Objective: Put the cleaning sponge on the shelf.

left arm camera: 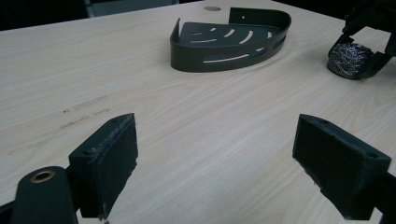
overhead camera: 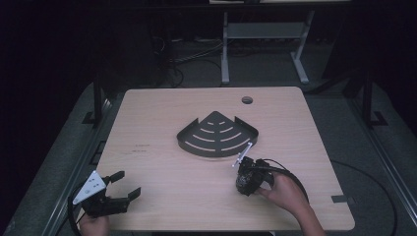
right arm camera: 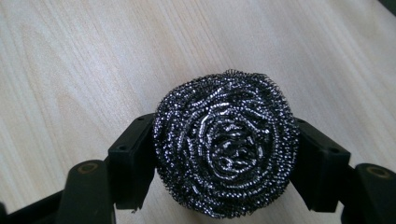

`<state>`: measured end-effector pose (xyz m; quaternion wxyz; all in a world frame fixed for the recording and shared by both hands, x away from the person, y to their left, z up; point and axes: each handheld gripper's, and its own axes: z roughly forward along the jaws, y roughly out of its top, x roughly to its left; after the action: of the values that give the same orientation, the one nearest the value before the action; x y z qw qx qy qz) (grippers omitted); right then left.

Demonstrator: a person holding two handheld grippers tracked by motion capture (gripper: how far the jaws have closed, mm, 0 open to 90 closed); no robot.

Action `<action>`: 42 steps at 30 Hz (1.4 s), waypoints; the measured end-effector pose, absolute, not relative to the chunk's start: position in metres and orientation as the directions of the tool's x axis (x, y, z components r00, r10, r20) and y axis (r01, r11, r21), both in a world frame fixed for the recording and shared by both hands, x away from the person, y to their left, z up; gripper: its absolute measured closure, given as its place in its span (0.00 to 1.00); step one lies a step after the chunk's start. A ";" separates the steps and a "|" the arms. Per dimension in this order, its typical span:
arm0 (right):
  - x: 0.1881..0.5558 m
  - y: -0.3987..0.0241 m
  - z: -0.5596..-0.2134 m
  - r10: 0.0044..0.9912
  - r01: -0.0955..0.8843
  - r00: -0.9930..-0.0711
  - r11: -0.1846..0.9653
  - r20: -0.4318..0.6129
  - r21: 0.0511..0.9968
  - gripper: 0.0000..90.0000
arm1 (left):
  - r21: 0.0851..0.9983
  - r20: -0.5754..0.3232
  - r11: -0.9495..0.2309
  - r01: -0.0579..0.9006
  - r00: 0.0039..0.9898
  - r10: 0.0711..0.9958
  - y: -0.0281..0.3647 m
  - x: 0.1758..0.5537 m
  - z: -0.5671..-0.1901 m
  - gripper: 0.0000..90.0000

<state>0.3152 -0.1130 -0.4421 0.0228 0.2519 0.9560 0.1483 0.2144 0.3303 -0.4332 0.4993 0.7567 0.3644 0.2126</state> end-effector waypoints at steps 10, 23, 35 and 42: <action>0.316 -0.111 -0.435 0.477 0.464 -0.878 0.835 0.029 0.296 0.36 | 0.911 -0.044 -0.233 0.339 0.643 0.764 0.331 0.214 -0.433 0.15; 0.324 -0.108 -0.421 0.464 0.452 -0.885 0.835 0.040 0.313 0.36 | 0.914 -0.049 -0.225 0.338 0.641 0.766 0.332 0.214 -0.433 0.15; 0.330 -0.107 -0.415 0.456 0.447 -0.889 0.837 0.051 0.317 0.36 | 0.914 -0.049 -0.224 0.337 0.640 0.766 0.333 0.214 -0.433 0.15; 0.333 -0.106 -0.408 0.452 0.444 -0.890 0.834 0.053 0.327 0.36 | 0.914 -0.048 -0.225 0.337 0.641 0.766 0.333 0.214 -0.433 0.15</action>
<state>0.3330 -0.1061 -0.4077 0.0132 0.2339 0.9576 0.1676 0.2140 0.3326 -0.4328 0.5034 0.7531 0.3661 0.2130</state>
